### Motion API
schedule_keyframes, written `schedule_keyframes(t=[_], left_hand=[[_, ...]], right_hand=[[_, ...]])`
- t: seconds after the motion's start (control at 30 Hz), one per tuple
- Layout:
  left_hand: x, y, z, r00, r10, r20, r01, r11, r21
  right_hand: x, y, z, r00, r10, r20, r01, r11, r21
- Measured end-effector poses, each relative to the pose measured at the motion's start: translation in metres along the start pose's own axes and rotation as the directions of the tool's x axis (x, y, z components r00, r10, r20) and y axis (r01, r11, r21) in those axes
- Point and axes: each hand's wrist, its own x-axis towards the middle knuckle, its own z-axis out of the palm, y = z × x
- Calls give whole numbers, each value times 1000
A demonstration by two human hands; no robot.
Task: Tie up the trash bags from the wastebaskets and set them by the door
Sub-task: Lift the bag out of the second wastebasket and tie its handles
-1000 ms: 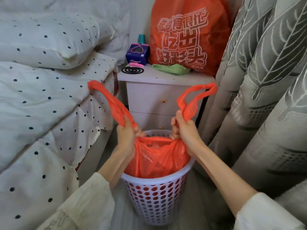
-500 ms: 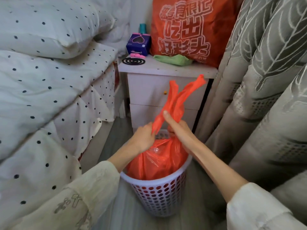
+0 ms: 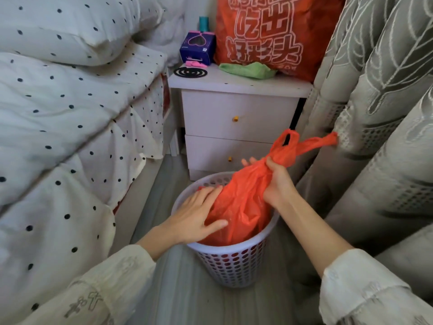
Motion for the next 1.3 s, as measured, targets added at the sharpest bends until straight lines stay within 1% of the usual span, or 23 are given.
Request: schedule_keyframes(t=[0.07,0.17,0.27,0.3,0.37,0.43,0.47,0.5,0.53,0.57,0.6,0.63,0.67,0.7,0.73,0.77,0.83,0.9,0.97,1.07,1.1,1.2,1.3], left_hand=[[-10,-4,11,999,18,37,-20,999,38],[-20,-6,18,997,82,-14,-81,996,33],[-27,-7,22,973,182,-145,-163,978,134],[-31,-8,24,965,219,-142,-193,964,181],[-40,-12,33,951,302,-66,-273,921,279],[-48,-14,44,932,363,1,-338,867,366],[-49,-12,49,925,380,2,-349,845,405],[-49,-10,52,922,388,-9,-347,834,429],[-47,-6,54,921,388,-18,-342,831,439],[-45,-3,55,923,384,-17,-337,829,447],[-42,0,55,924,381,-16,-332,825,457],[-40,3,54,925,380,-17,-330,823,462],[-39,4,54,924,381,-18,-330,824,461],[-38,4,54,925,379,-15,-331,826,455],[-38,4,54,927,376,-8,-332,828,453],[-38,4,54,929,371,0,-331,828,452],[-39,4,54,931,365,4,-326,827,458],[-39,5,54,932,362,-1,-321,828,461],[-40,4,53,933,359,-14,-314,836,450],[-41,5,52,930,367,-21,-329,856,398],[-41,6,52,931,365,-18,-332,864,378],[-42,9,51,940,340,-11,-306,860,409],[-43,8,54,946,322,-26,-286,872,398]], right_hand=[[1,1,-8,999,-31,-38,36,990,139],[5,2,-17,988,-74,-138,84,994,66],[7,2,-24,943,-177,-281,135,977,-164],[8,0,-27,921,-225,-317,148,957,-250],[6,-1,-36,881,-324,-345,167,895,-415],[1,0,-48,860,-416,-296,164,774,-611],[-4,1,-53,863,-451,-226,168,679,-715],[-8,4,-58,878,-466,-111,194,557,-808],[-14,7,-61,902,-430,40,236,414,-879],[-20,10,-64,923,-333,194,283,244,-928],[-24,13,-67,933,-195,302,313,32,-949],[-27,15,-71,944,-67,322,302,-212,-929],[-30,17,-75,963,20,270,251,-437,-864],[-32,17,-80,979,63,191,190,-606,-772],[-33,16,-86,988,75,131,146,-705,-694],[-33,15,-90,992,72,99,119,-762,-636],[-35,13,-94,991,41,126,104,-830,-549],[-38,13,-93,967,17,255,142,-864,-483],[-39,18,-95,934,-21,356,165,-859,-485],[-38,25,-93,934,-93,346,145,-786,-602],[-38,28,-92,921,-95,377,159,-794,-587],[-42,33,-88,833,-112,541,151,-896,-417],[-42,33,-79,824,-120,554,149,-897,-416]])
